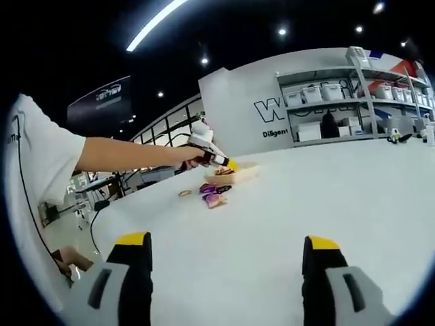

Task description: Place the target food into the container with the food tongs after gripping and lifting it, then release it inside without dropping or visibly crushing the food.

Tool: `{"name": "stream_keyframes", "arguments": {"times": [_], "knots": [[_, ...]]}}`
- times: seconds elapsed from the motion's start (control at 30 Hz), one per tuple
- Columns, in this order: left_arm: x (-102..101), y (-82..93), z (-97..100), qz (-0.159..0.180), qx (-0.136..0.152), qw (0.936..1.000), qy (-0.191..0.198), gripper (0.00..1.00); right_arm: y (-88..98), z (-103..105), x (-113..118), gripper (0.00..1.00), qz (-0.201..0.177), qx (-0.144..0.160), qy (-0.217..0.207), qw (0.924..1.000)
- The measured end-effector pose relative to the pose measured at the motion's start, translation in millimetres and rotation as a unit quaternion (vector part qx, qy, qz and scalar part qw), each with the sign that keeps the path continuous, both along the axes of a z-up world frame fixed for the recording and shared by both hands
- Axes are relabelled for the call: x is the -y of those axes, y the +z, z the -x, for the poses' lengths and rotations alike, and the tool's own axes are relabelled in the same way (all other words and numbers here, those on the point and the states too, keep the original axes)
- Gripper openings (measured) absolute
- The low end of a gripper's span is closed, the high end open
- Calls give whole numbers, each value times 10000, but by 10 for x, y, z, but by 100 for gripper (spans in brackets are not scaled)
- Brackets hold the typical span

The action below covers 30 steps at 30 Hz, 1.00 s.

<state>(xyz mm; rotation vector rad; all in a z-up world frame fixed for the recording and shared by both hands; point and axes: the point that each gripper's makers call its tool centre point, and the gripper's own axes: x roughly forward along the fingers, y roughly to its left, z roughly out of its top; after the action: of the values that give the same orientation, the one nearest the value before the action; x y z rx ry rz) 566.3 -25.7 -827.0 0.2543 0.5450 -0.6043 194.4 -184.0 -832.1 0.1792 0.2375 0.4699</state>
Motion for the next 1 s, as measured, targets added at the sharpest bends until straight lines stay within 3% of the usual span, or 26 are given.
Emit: {"name": "stream_keyframes", "arguments": {"times": [0.73,1.0], "knots": [[-81,377,526,122,257,9985,-461,28,89,96,-162,89,93,95,175,9998],[-350,318,797,64,309,9980,-550,28,108,137,-293,89,163,89,319,9993]]}}
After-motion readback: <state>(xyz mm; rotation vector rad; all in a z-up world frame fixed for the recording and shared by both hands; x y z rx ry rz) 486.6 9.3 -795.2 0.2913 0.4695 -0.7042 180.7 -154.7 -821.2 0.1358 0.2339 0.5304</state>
